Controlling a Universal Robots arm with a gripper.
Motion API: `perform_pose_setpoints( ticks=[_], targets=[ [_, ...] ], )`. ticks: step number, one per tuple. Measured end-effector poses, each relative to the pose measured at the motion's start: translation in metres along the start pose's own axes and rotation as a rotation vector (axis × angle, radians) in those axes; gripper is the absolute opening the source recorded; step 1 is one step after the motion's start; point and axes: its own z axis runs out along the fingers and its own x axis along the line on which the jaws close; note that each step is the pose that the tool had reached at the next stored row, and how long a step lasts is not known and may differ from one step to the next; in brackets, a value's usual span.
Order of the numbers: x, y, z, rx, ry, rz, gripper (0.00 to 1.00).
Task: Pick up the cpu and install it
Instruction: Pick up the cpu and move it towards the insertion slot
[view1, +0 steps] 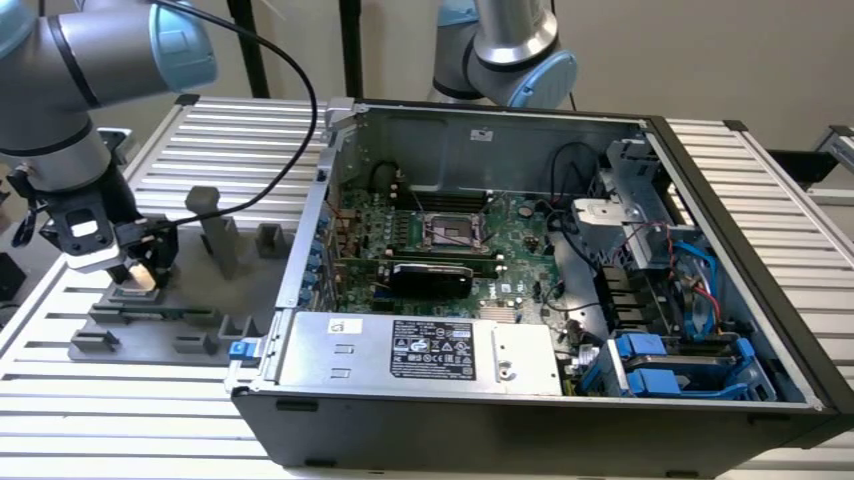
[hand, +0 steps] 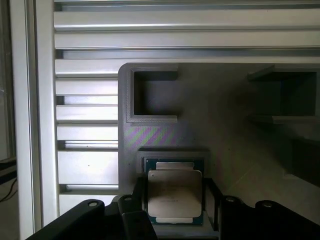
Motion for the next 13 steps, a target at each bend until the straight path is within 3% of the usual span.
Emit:
perform_pose_setpoints(
  ticks=[11,12,13],
  targets=[
    [0.0000,0.0000,0.0000,0.0000,0.0001,0.000,0.56],
    [0.0000,0.0000,0.0000,0.0000,0.0001,0.000,0.62],
    [0.0000,0.0000,0.0000,0.0000,0.0001,0.000,0.62]
  ],
)
